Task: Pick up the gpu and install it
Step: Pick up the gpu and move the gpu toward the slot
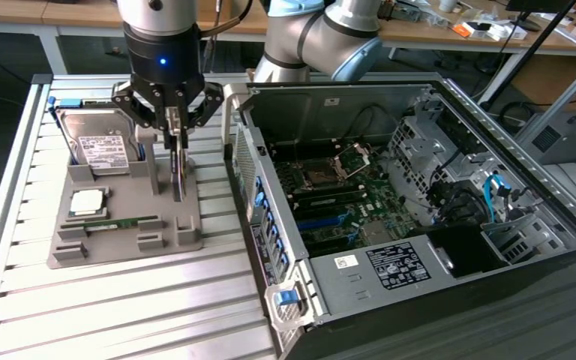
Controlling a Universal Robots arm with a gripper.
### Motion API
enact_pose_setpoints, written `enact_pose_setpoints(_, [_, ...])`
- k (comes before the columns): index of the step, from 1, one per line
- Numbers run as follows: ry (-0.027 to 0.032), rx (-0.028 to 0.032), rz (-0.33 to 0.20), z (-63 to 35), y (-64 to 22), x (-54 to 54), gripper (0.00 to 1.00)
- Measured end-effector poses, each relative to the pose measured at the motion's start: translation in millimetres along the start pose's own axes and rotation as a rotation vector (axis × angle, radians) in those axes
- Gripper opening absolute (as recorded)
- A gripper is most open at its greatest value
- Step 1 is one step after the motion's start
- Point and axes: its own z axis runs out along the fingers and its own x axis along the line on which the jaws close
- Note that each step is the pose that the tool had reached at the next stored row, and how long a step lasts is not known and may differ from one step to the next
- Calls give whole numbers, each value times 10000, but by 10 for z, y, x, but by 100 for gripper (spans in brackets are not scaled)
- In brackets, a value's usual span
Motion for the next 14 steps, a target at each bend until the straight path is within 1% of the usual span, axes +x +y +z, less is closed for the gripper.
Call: enact_pose_setpoints(14, [0,0,0,-26,1,-1,27])
